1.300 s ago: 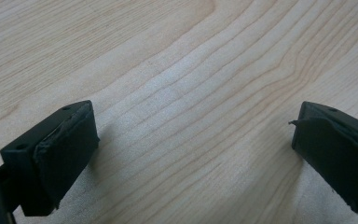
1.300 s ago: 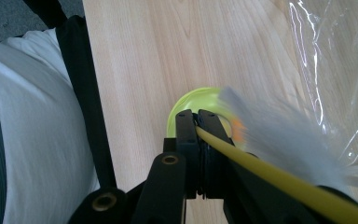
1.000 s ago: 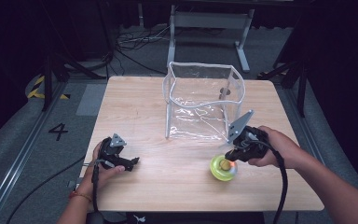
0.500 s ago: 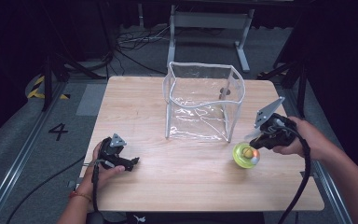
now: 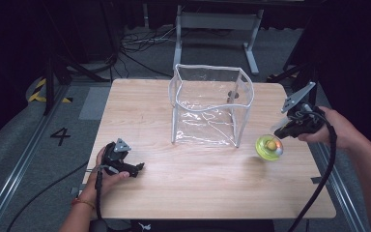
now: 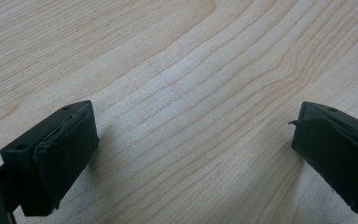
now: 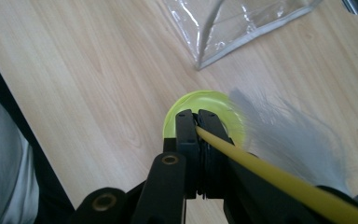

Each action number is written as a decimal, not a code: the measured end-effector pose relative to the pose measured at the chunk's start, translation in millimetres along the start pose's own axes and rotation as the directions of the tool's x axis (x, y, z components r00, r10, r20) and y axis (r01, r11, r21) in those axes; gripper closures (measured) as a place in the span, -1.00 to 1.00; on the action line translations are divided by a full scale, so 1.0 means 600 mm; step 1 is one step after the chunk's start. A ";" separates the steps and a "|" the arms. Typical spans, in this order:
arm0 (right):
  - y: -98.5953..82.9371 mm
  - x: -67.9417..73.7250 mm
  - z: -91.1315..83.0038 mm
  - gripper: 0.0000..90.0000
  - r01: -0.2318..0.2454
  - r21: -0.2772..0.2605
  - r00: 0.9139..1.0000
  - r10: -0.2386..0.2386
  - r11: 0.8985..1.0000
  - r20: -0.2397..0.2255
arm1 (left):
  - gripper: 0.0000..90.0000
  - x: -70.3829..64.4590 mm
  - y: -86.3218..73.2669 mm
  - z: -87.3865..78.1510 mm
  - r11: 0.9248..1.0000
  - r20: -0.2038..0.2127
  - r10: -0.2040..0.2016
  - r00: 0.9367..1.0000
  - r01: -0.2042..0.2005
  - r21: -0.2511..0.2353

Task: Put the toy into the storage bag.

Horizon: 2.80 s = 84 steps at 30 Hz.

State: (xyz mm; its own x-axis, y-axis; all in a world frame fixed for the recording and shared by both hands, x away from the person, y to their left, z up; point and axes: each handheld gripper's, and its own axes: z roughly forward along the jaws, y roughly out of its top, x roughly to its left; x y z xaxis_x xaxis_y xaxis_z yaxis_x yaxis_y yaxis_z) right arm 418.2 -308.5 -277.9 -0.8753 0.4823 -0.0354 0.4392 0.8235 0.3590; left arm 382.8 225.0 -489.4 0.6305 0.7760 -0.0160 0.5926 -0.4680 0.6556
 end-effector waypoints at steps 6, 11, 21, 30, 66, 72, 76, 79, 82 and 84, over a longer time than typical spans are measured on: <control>0.006 -0.029 -0.022 0.97 0.000 0.007 1.000 0.000 1.000 0.020 | -0.99 0.000 0.000 0.000 1.000 0.000 0.000 1.000 0.000 0.000; 0.016 -0.054 -0.042 0.96 -0.012 0.001 0.999 0.011 1.000 0.044 | -0.99 0.000 0.000 0.000 1.000 0.000 0.000 1.000 0.000 0.000; 0.048 -0.093 -0.069 0.96 -0.013 -0.011 0.998 0.013 1.000 0.064 | -0.99 0.000 0.000 0.000 1.000 0.000 0.000 1.000 0.000 0.000; 0.086 -0.125 -0.093 0.96 -0.042 -0.010 0.996 0.043 0.999 0.082 | -0.99 0.000 0.000 0.000 1.000 0.000 -0.001 1.000 0.001 0.000; 0.223 -0.114 -0.173 0.96 0.018 -0.082 0.989 -0.006 0.997 0.146 | -0.99 0.000 0.000 0.000 1.000 0.001 -0.002 1.000 0.002 0.000; 0.242 -0.110 -0.171 0.96 0.026 -0.081 0.988 -0.013 0.996 0.154 | -0.99 0.000 0.000 0.000 1.000 0.001 -0.002 1.000 0.002 -0.001; 0.256 -0.105 -0.174 0.96 0.032 -0.090 0.987 -0.018 0.995 0.157 | -0.99 0.000 0.000 0.000 1.000 0.001 -0.002 1.000 0.002 0.000; 0.267 -0.101 -0.177 0.96 0.049 -0.092 0.986 -0.034 0.995 0.160 | -0.99 0.000 0.000 0.000 1.000 0.001 -0.002 1.000 0.002 0.000; 0.279 -0.095 -0.175 0.96 0.059 -0.092 0.987 -0.044 0.994 0.158 | -0.99 0.000 0.000 0.000 1.000 0.001 -0.002 1.000 0.002 -0.001; 0.287 -0.091 -0.170 0.96 0.072 -0.089 0.986 -0.057 0.993 0.154 | -0.99 0.000 0.000 0.000 1.000 0.001 -0.002 1.000 0.002 0.000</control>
State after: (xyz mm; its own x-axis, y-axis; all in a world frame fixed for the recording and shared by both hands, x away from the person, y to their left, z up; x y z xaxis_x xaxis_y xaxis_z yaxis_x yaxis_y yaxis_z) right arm 521.3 -223.4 -119.0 -0.8576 0.4744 -0.1986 0.3557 0.8260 0.4373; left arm 382.8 224.9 -489.3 0.6300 0.7764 -0.0179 0.5938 -0.4668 0.6554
